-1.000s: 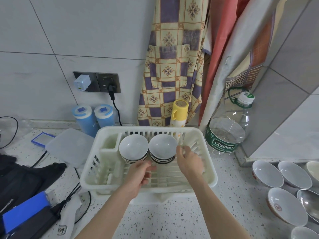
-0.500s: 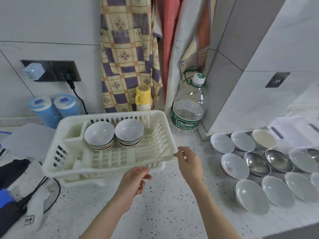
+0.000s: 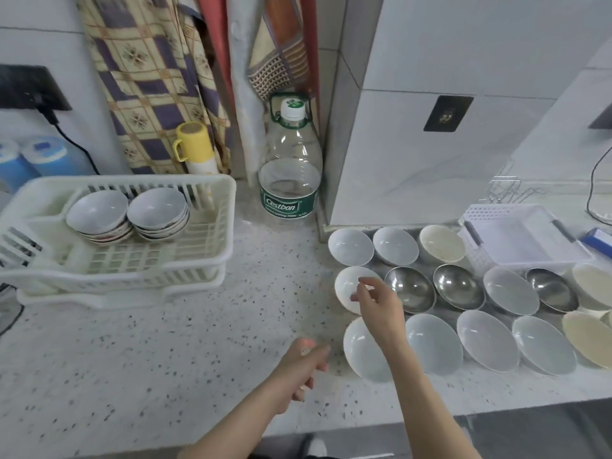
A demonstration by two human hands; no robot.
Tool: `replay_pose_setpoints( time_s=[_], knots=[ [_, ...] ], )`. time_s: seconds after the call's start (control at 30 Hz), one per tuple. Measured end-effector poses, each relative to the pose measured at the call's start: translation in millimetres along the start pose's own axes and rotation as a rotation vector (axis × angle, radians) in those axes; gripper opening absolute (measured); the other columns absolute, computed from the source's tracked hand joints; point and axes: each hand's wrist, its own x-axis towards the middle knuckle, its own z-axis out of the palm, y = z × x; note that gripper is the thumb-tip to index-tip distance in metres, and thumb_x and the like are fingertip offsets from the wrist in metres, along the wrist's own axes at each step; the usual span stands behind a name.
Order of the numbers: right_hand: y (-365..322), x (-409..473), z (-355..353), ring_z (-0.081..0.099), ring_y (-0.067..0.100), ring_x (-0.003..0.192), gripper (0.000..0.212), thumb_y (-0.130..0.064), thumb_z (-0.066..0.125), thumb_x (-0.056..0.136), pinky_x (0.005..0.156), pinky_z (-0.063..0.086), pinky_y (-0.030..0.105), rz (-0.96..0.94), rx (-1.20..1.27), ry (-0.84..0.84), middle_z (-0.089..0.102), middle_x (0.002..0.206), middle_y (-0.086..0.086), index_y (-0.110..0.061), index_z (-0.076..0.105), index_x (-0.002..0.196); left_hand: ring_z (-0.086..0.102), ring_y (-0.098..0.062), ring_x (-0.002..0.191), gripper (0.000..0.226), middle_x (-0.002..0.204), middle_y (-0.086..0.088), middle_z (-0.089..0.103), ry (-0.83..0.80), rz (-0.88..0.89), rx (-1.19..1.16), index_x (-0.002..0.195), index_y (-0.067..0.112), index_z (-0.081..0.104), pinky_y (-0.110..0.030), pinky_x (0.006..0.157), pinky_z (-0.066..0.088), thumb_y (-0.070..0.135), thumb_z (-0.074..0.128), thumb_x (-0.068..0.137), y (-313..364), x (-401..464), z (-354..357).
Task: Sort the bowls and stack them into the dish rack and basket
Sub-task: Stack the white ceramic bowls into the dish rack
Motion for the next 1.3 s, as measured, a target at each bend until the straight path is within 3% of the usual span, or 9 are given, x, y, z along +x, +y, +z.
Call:
replay_pose_setpoints(
  time_s=[0.13, 0.3, 0.4, 0.53, 0.7, 0.77, 0.93, 1.07, 1.3],
  knots=[
    [27, 9, -36, 0.067, 0.008, 0.083, 0.024, -0.027, 0.049, 0.092, 0.064, 0.049, 0.029, 0.041, 0.045, 0.006, 0.073, 0.079, -0.012, -0.028, 0.064, 0.11, 0.048, -0.013, 0.064, 0.055, 0.108, 0.003, 0.068, -0.022, -0.023, 0.049, 0.131, 0.037, 0.036, -0.018, 0.043, 0.029, 0.059, 0.057, 0.086, -1, 8, 42],
    [49, 12, -56, 0.071, 0.014, 0.08, 0.018, -0.025, 0.051, 0.09, 0.073, 0.057, 0.044, 0.095, 0.152, -0.008, 0.075, 0.078, -0.005, -0.029, 0.069, 0.093, 0.049, -0.009, 0.046, 0.03, 0.103, -0.007, 0.073, -0.063, -0.026, -0.036, 0.122, 0.035, 0.041, -0.02, 0.042, 0.028, 0.038, 0.052, 0.094, -1, 15, 65],
    [57, 13, -60, 0.071, 0.011, 0.077, 0.019, -0.018, 0.05, 0.091, 0.072, 0.057, 0.042, 0.122, 0.182, -0.012, 0.074, 0.078, -0.003, -0.028, 0.066, 0.09, 0.049, -0.01, 0.048, 0.026, 0.099, -0.012, 0.074, -0.044, -0.01, -0.121, 0.119, 0.032, 0.045, -0.02, 0.043, 0.03, 0.024, 0.051, 0.096, -5, 19, 69],
    [62, 15, -62, 0.069, 0.008, 0.075, 0.019, -0.014, 0.051, 0.092, 0.061, 0.044, 0.025, 0.152, 0.216, 0.007, 0.074, 0.08, -0.002, -0.02, 0.067, 0.097, 0.045, -0.008, 0.045, 0.033, 0.085, -0.016, 0.077, 0.023, 0.05, -0.133, 0.119, 0.027, 0.051, -0.02, 0.042, 0.031, 0.011, 0.05, 0.09, -8, 20, 68],
    [66, 23, -56, 0.054, 0.017, 0.057, 0.024, -0.017, 0.051, 0.089, 0.051, 0.034, 0.026, 0.23, 0.138, -0.05, 0.069, 0.065, 0.003, 0.001, 0.061, 0.077, 0.037, -0.007, 0.04, 0.034, 0.081, -0.018, 0.076, 0.095, 0.112, -0.194, 0.12, 0.02, 0.058, -0.02, 0.039, 0.03, 0.01, 0.048, 0.089, -16, 17, 39],
    [62, 25, -50, 0.046, 0.013, 0.044, 0.026, -0.022, 0.05, 0.088, 0.045, 0.028, 0.025, 0.326, 0.098, -0.155, 0.072, 0.061, 0.002, -0.002, 0.057, 0.072, 0.033, -0.008, 0.04, 0.033, 0.083, -0.02, 0.076, 0.126, 0.139, -0.24, 0.12, 0.019, 0.058, -0.02, 0.038, 0.028, 0.01, 0.046, 0.09, -18, 16, 25],
    [57, 23, -32, 0.027, 0.011, 0.031, 0.028, -0.027, 0.047, 0.091, 0.033, 0.022, 0.017, 0.567, 0.143, -0.315, 0.074, 0.064, 0.012, -0.003, 0.056, 0.1, 0.028, -0.01, 0.041, 0.033, 0.087, -0.021, 0.076, 0.206, 0.178, -0.306, 0.118, 0.019, 0.058, -0.021, 0.039, 0.024, 0.009, 0.044, 0.09, -11, 15, 0],
    [48, 23, -4, 0.03, 0.012, 0.04, 0.026, -0.022, 0.047, 0.096, 0.032, 0.022, 0.016, 0.617, 0.384, -0.238, 0.071, 0.077, 0.017, -0.003, 0.059, 0.109, 0.03, -0.01, 0.041, 0.032, 0.086, -0.021, 0.076, 0.259, 0.189, -0.359, 0.117, 0.019, 0.058, -0.021, 0.038, 0.025, 0.008, 0.043, 0.09, -6, 12, -24],
    [55, 24, 6, 0.039, 0.016, 0.055, 0.029, -0.01, 0.049, 0.09, 0.046, 0.031, 0.026, 0.606, 0.407, 0.016, 0.059, 0.073, 0.009, -0.003, 0.059, 0.116, 0.028, -0.01, 0.04, 0.032, 0.086, -0.021, 0.076, 0.243, 0.184, -0.378, 0.116, 0.018, 0.059, -0.02, 0.037, 0.024, 0.008, 0.043, 0.09, -5, 2, -43]
  ],
)
